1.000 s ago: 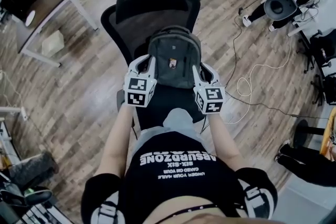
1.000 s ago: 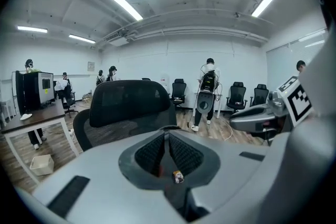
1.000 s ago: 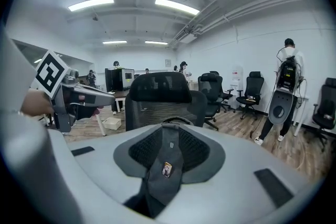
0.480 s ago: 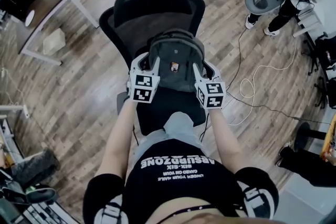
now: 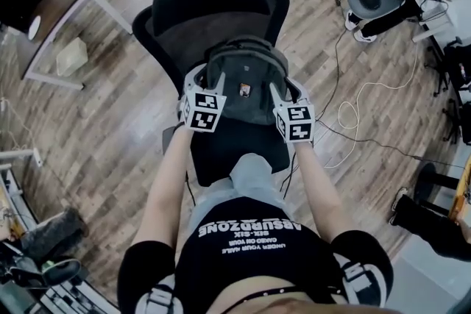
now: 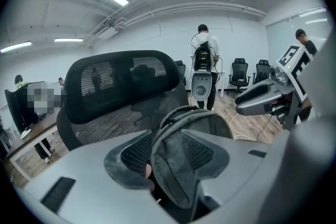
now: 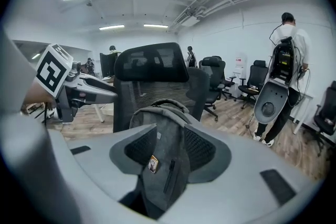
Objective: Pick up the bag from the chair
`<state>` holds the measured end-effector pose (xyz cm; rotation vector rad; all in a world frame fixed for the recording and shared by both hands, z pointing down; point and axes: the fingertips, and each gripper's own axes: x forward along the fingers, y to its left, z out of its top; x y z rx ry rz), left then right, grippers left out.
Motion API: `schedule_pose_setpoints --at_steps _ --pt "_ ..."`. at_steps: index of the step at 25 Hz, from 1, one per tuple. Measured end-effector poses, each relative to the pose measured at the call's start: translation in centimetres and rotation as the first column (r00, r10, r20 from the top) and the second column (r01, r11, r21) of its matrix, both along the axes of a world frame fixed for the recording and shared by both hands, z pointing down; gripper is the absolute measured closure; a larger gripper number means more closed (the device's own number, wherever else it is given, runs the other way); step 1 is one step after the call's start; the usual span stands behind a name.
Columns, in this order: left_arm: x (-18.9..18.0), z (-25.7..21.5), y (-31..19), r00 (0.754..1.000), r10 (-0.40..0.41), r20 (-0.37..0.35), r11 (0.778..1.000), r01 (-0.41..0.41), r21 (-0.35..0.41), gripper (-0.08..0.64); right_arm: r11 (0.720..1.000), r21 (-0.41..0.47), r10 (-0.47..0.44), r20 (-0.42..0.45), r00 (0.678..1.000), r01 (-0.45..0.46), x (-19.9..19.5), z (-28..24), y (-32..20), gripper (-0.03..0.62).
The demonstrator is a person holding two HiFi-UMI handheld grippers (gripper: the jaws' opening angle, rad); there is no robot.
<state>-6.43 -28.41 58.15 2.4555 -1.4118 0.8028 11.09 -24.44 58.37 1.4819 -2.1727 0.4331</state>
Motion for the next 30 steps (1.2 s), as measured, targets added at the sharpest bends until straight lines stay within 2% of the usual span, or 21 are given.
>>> schedule_pose_setpoints --at_steps 8,14,22,30 --pt "-0.2 3.0 -2.0 0.997 0.031 0.064 0.999 -0.028 -0.046 0.391 0.999 -0.036 -0.013 -0.042 0.999 0.011 0.3 2.4 -1.8 0.431" --pt "0.5 3.4 -2.8 0.993 0.068 0.101 0.998 -0.066 -0.025 0.391 0.999 -0.046 -0.001 -0.057 0.998 -0.002 0.9 3.5 -2.4 0.431" --pt "0.8 6.8 -3.7 0.965 0.134 0.227 0.990 -0.120 -0.072 0.391 0.997 -0.075 -0.015 -0.102 0.995 0.008 1.8 5.7 -3.6 0.431" --pt "1.4 9.7 -5.0 0.952 0.140 0.273 0.987 -0.112 -0.115 0.391 0.994 -0.107 -0.040 -0.132 0.990 0.026 2.9 8.0 -4.9 0.431"
